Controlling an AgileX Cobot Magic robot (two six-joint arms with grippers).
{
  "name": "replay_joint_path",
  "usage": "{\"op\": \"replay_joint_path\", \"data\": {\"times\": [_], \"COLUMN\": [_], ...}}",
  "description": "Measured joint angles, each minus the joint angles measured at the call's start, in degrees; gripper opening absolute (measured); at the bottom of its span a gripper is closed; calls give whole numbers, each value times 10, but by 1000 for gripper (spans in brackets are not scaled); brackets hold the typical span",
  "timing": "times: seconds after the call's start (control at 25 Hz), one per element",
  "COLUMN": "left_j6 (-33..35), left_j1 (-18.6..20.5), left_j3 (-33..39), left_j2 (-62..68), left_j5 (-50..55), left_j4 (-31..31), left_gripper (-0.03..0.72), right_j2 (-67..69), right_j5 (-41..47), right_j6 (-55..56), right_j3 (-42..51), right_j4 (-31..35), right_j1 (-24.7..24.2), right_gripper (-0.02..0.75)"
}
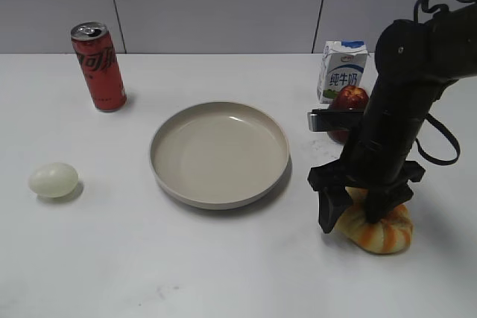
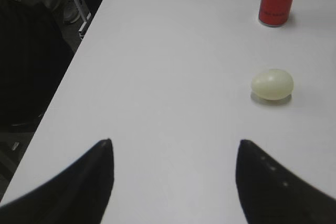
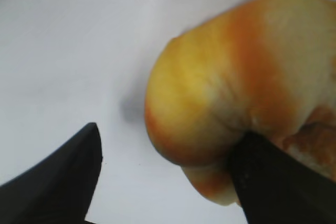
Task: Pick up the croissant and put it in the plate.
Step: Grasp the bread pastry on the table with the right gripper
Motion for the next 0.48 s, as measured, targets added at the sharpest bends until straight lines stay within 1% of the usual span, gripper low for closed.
{"op": "replay_joint_path", "data": {"times": [0.08, 0.16, 0.24, 0.4, 0.44, 0.48], "left_j6": [0, 0, 0, 0, 0, 0], "left_j1": [0, 0, 0, 0, 0, 0], "left_j3": [0, 0, 0, 0, 0, 0], "left_j2": [0, 0, 0, 0, 0, 0], "left_j5": [0, 0, 0, 0, 0, 0], "left_j4": [0, 0, 0, 0, 0, 0], "left_gripper": [552, 552, 552, 552, 552, 552], "right_j2": [1, 2, 3, 3, 3, 4], "right_j5": [0, 1, -1, -1, -1, -2], "right_j6": [4, 10, 33, 74, 78, 80], "right_j3": [-2, -4, -4, -4, -4, -4], "right_j4": [-8, -23, -51, -98, -103, -107], "right_j1": [0, 0, 1, 4, 5, 6], "right_gripper": [554, 492, 387, 103, 69, 67]}}
